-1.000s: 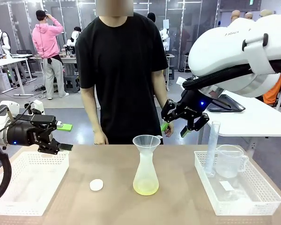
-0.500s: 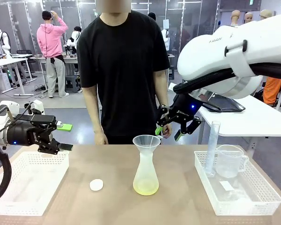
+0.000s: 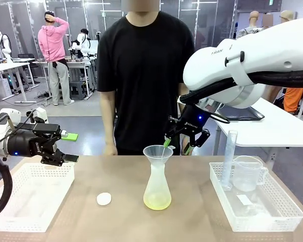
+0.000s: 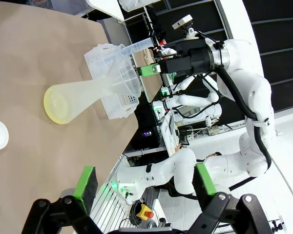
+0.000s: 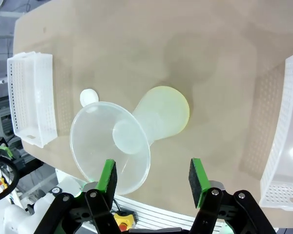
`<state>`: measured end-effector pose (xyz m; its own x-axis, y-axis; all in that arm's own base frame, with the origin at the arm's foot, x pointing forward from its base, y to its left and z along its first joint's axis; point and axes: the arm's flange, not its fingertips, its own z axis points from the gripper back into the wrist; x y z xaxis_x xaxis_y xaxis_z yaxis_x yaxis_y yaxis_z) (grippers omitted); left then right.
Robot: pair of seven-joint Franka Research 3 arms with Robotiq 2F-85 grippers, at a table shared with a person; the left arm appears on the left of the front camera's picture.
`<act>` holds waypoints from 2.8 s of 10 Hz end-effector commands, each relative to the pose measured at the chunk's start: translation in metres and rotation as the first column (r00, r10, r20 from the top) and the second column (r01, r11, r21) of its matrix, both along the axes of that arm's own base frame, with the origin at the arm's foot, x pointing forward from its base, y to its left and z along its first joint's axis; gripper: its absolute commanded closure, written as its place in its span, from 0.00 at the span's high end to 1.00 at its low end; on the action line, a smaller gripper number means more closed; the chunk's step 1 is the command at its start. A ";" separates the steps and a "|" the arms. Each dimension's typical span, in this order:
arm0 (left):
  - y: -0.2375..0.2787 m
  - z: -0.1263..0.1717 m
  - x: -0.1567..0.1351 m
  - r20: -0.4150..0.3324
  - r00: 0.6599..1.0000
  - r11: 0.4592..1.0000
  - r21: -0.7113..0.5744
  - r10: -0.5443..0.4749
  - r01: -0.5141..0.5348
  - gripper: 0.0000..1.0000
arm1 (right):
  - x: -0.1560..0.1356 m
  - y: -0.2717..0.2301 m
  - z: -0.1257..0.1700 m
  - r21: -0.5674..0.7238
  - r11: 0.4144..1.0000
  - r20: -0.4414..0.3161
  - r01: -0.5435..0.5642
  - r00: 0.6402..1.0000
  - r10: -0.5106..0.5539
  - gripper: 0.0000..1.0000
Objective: Prepare the solutions needed for the experiment.
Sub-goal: Once the solution is in the Big flask , pick up the Plastic Funnel and place it back into the right Organizing basket.
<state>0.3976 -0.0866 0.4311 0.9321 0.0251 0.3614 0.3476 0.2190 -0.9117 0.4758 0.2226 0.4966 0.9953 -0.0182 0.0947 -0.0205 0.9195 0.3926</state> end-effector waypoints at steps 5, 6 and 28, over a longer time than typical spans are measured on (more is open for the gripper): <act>0.000 0.001 0.000 0.000 1.000 1.000 -0.016 -0.007 0.007 1.00 | 0.003 0.015 -0.017 0.036 0.998 -0.046 0.052 0.998 -0.051 0.75; 0.000 0.001 0.000 0.000 1.000 1.000 -0.016 -0.007 0.007 1.00 | 0.003 0.017 -0.021 0.049 0.997 -0.051 0.057 0.997 -0.055 0.75; 0.000 0.001 0.000 0.000 1.000 1.000 -0.016 -0.007 0.007 1.00 | -0.014 0.018 -0.020 0.173 0.984 -0.096 0.049 0.995 -0.033 0.00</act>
<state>0.3976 -0.0866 0.4311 0.9321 0.0251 0.3614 0.3476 0.2190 -0.9117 0.4723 0.2437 0.4774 0.9961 -0.0825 -0.0299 0.0859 0.8466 0.5253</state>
